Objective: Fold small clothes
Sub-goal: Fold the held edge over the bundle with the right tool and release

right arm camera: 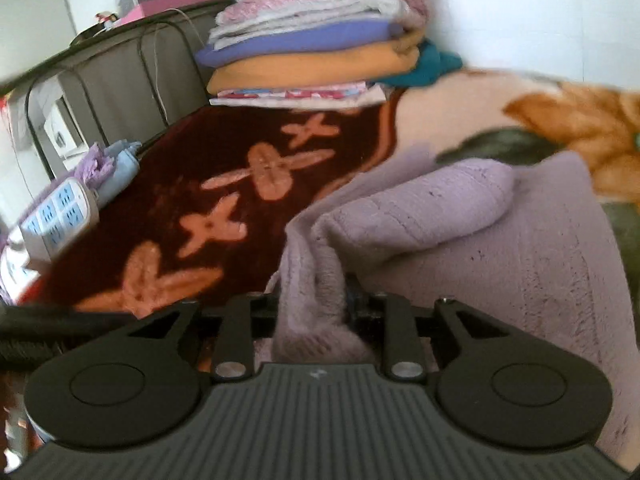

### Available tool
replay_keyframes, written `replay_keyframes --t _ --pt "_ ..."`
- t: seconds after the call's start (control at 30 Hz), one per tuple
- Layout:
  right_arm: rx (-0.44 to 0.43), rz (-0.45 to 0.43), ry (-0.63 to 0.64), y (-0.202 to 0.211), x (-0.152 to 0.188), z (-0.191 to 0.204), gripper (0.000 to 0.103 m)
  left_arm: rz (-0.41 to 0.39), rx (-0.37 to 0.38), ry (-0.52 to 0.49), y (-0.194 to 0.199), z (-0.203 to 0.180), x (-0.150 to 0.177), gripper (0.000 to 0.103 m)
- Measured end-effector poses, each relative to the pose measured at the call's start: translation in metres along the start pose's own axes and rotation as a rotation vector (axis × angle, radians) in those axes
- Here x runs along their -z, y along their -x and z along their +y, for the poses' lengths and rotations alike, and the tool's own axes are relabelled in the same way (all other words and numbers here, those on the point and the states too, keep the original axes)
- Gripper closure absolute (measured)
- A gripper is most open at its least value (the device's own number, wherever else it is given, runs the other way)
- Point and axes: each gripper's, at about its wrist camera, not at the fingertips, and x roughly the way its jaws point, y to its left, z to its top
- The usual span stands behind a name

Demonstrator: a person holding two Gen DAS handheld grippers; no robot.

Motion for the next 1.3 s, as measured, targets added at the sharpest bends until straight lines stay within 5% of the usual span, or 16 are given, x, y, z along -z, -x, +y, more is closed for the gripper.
replay_keyframes --t 0.3,0.6,0.87,0.93,1.03,1.2,1.3 --pt "-0.113 -0.033 -0.017 0.07 -0.003 -0.022 0.046 -0.063 0.08 -0.053 0.006 -0.03 -0.023 0.048" --pt "0.121 -0.076 -0.143 0.111 -0.002 -0.107 0.044 -0.073 0.133 -0.242 -0.032 -0.088 -0.025 0.048" --pt "0.135 -0.037 -0.281 0.087 0.025 -0.148 0.041 -0.09 0.056 -0.351 -0.084 -0.117 -0.026 0.043" --pt "0.111 -0.032 -0.287 0.083 0.027 -0.147 0.041 -0.098 0.06 -0.345 -0.091 -0.116 -0.03 0.083" --pt "0.057 -0.03 -0.289 0.082 0.024 -0.138 0.041 -0.127 0.123 -0.205 -0.078 -0.096 -0.045 0.084" --pt "0.042 -0.059 -0.159 0.084 0.025 -0.108 0.041 -0.082 0.055 -0.119 -0.09 -0.066 -0.06 0.081" --pt "0.068 -0.064 -0.111 0.081 0.029 -0.099 0.041 -0.049 0.059 -0.081 -0.098 -0.055 -0.056 0.062"
